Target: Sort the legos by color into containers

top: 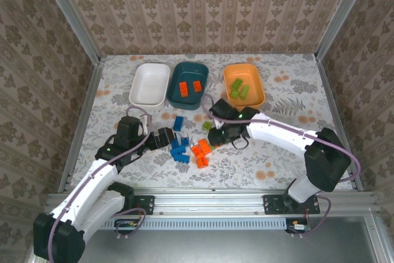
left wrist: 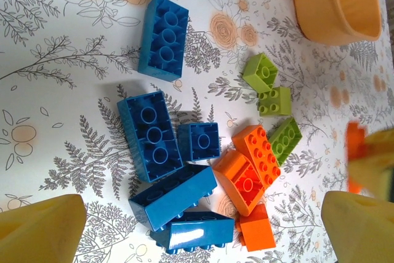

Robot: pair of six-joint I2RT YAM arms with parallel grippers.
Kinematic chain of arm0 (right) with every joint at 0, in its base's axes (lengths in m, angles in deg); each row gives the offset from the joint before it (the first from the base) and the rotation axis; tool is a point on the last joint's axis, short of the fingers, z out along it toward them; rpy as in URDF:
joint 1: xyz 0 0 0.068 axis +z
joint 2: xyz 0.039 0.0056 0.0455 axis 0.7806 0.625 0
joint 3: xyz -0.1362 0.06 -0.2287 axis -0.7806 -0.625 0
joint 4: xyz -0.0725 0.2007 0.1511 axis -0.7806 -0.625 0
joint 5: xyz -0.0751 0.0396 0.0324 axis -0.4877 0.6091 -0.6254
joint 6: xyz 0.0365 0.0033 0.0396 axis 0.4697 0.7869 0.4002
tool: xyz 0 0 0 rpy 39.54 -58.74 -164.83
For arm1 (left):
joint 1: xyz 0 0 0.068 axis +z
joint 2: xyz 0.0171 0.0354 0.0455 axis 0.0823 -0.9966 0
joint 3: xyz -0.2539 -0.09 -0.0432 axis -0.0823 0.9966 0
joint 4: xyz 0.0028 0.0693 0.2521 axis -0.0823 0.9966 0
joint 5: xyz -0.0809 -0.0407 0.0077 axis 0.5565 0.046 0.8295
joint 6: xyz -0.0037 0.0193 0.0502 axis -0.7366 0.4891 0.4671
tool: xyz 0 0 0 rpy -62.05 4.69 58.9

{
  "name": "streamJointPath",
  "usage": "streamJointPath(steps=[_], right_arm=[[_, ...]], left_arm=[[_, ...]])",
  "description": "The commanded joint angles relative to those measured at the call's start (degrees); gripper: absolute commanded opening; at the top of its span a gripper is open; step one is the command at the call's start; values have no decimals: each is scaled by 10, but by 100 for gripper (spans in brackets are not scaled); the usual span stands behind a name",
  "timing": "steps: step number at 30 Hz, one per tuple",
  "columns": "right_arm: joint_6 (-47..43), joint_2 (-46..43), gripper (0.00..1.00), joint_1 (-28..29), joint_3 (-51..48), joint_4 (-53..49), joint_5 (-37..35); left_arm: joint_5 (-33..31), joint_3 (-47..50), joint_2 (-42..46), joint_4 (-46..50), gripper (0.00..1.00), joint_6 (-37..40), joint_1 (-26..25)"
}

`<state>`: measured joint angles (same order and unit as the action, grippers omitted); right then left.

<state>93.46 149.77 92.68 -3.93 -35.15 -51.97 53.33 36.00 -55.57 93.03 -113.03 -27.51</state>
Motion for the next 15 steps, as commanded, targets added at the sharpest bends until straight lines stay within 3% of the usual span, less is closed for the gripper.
streamJointPath(steps=[1,7,15], right_arm=[[17,44,34,-45,80,49,100],[19,197,33,-101,288,49,139],[29,427,32,-130,561,-1,126]], left_arm=[[0,-13,-7,12,100,11,1],[-14,-24,12,59,100,25,4],[-23,-37,12,87,100,35,14]])
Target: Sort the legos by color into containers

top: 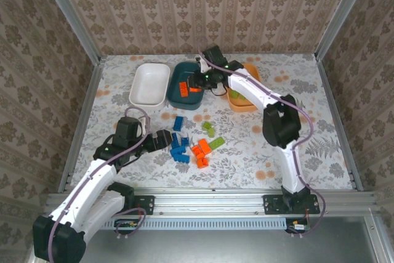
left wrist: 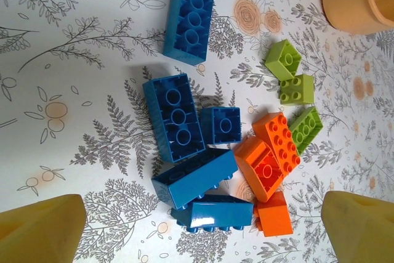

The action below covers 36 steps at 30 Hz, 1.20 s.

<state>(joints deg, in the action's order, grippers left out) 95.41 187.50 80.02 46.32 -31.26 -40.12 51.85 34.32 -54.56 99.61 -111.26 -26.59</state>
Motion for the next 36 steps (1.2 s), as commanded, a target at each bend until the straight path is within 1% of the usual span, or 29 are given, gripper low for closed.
streamJointPath(steps=[1,7,9,10,12,17,21,24,27,30,34,35,36], right_arm=[[11,76,32,-4,88,-47,2],[30,198,34,-13,247,-79,-14],[34,224,37,-14,281,-86,-19],[35,231,41,-14,292,-86,-22],[40,234,49,-15,300,-82,-22],[38,208,52,-16,296,-75,-18],[32,156,53,-11,283,-77,-4],[17,89,55,-3,233,-74,4],[-5,1,55,8,142,-65,7],[-27,-106,55,20,17,-45,1],[-43,-254,55,25,-185,-20,-27],[-45,-289,55,25,-235,-17,-38],[-46,-316,55,25,-274,-16,-49]], left_arm=[[-9,-22,-1,21,100,18,6],[-8,-31,-12,31,100,26,10],[-8,-33,-12,37,100,30,13],[-8,-35,-11,41,100,32,15],[-8,-37,-11,45,100,36,19],[-10,-38,-14,51,100,40,26],[-24,-60,-37,66,100,55,23],[-41,-87,-71,78,100,75,9],[-67,-115,-116,90,99,97,-14],[-72,-142,-162,90,98,113,-27],[-73,-187,-226,98,97,142,-38],[-77,-198,-241,101,97,150,-56],[-78,-208,-254,103,97,156,-59]])
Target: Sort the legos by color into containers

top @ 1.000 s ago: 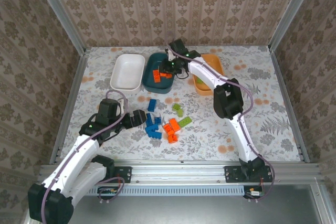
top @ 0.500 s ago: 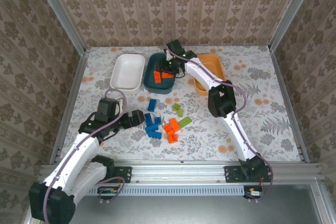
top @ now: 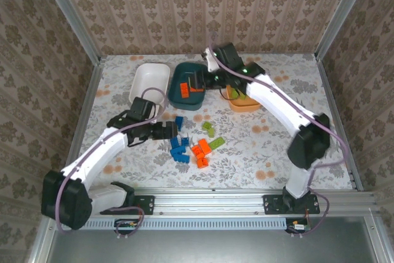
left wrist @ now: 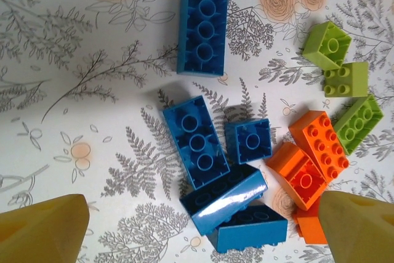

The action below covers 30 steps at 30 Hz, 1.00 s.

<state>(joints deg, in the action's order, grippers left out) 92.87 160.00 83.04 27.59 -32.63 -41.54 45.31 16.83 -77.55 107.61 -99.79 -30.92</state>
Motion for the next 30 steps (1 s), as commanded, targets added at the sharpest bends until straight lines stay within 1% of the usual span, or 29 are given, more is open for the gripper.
streamJointPath(steps=[1,5,9,12,15,24,27,30], right_arm=[[-21,-72,55,-5,-132,-2,-44],[-11,-170,56,-5,-274,13,-57],[0,-233,56,-7,-360,24,-62],[12,-258,56,-15,-407,48,-57],[15,-262,56,-18,-424,58,-49],[17,-248,56,-17,-426,67,-35],[24,-251,56,-18,-433,71,-31],[30,-255,56,-17,-440,74,-32]], left_arm=[[-15,-44,-39,26,96,50,-20],[-36,-91,-101,42,94,83,-35],[-41,-132,-159,44,89,101,-42],[-65,-174,-213,58,85,118,-57],[-89,-203,-266,68,79,126,-68],[-115,-245,-372,58,73,126,-70],[-113,-253,-395,52,71,127,-69],[-108,-258,-414,44,67,129,-68]])
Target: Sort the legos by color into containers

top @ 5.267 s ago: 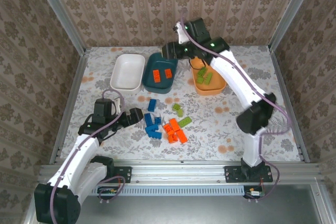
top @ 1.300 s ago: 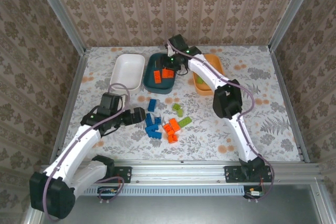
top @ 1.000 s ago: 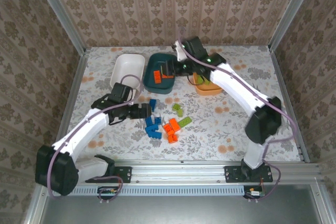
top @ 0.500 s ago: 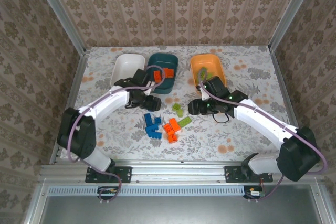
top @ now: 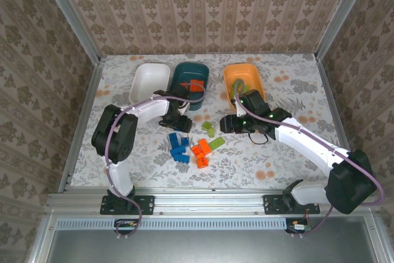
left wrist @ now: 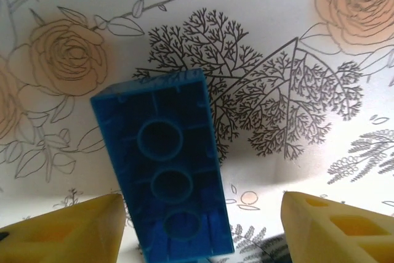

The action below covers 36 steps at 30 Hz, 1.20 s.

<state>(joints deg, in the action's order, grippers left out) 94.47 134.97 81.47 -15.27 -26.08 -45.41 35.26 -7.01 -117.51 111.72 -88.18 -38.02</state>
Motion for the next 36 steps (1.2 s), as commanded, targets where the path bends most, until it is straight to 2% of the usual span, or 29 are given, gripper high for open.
streamJointPath(steps=[1,7,11,15,20,23,26,30,36], right_arm=[[17,-7,56,-2,-13,9,7],[29,-14,55,0,-20,12,11],[31,-17,55,2,-21,10,12],[32,-16,55,3,-21,11,12],[30,-11,55,3,-19,11,13],[29,-1,55,4,-22,16,15],[34,10,55,10,-28,29,21],[45,11,55,28,-39,46,21],[47,-31,55,68,-50,34,-14]], left_arm=[[-8,-22,-22,2,63,13,3],[3,-27,-41,-5,32,14,9],[9,-22,-27,-6,20,13,11],[20,-6,13,7,17,8,11],[20,43,139,39,14,0,17],[28,36,211,72,14,-2,47],[39,-16,243,99,16,7,100],[39,-131,194,137,16,37,152],[42,-305,16,176,16,68,220]])
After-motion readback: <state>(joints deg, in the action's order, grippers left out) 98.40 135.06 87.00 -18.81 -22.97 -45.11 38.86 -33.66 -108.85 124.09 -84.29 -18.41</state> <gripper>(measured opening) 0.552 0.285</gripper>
